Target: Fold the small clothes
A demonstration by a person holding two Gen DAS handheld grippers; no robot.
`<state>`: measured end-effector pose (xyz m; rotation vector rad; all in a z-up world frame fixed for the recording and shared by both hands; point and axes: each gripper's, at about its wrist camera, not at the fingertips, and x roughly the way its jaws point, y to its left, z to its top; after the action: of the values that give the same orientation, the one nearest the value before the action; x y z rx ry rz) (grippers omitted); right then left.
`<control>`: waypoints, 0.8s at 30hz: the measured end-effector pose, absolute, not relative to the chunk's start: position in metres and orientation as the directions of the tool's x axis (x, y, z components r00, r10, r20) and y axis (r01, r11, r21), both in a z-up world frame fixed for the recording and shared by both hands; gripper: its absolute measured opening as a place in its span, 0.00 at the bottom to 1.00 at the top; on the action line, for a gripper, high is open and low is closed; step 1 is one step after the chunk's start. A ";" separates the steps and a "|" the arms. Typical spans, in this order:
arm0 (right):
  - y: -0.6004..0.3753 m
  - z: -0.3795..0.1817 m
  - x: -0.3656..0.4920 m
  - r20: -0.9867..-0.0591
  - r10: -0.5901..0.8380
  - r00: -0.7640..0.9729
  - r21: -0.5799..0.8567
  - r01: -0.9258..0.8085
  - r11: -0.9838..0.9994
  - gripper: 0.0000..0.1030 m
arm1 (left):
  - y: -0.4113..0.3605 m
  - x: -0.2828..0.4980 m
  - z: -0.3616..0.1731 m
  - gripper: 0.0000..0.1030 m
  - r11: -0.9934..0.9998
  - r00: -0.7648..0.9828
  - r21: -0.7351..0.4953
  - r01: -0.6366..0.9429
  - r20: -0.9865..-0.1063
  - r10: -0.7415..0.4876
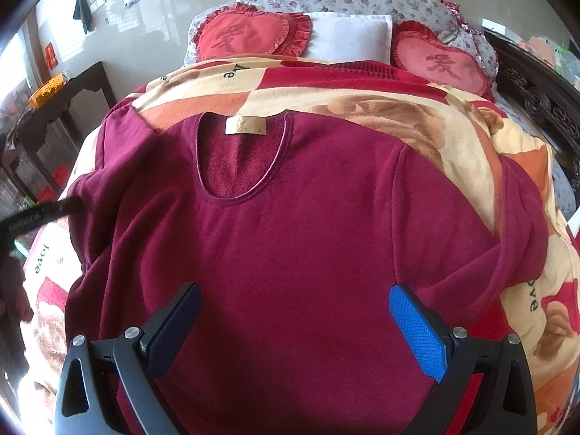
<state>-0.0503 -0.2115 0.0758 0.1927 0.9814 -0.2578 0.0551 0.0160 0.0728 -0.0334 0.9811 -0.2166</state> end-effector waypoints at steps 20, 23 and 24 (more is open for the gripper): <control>-0.208 0.066 -0.038 -0.845 -0.040 0.533 0.117 0.256 0.960 0.99 | 0.071 0.207 0.042 0.88 0.914 0.560 -0.392 -0.104 -0.783 -0.272; -0.209 0.062 -0.036 -0.851 -0.033 0.525 0.121 0.255 0.959 0.99 | 0.064 0.216 0.040 0.79 0.920 0.550 -0.382 -0.085 -0.788 -0.276; -0.209 0.061 -0.036 -0.853 -0.032 0.521 0.120 0.254 0.960 0.99 | 0.063 0.218 0.040 0.74 0.919 0.556 -0.386 -0.080 -0.783 -0.280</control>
<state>-0.0356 -0.2088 0.0610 0.2417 1.0104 -0.1732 0.2176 0.0627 0.0402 -0.4041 0.9810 -0.1218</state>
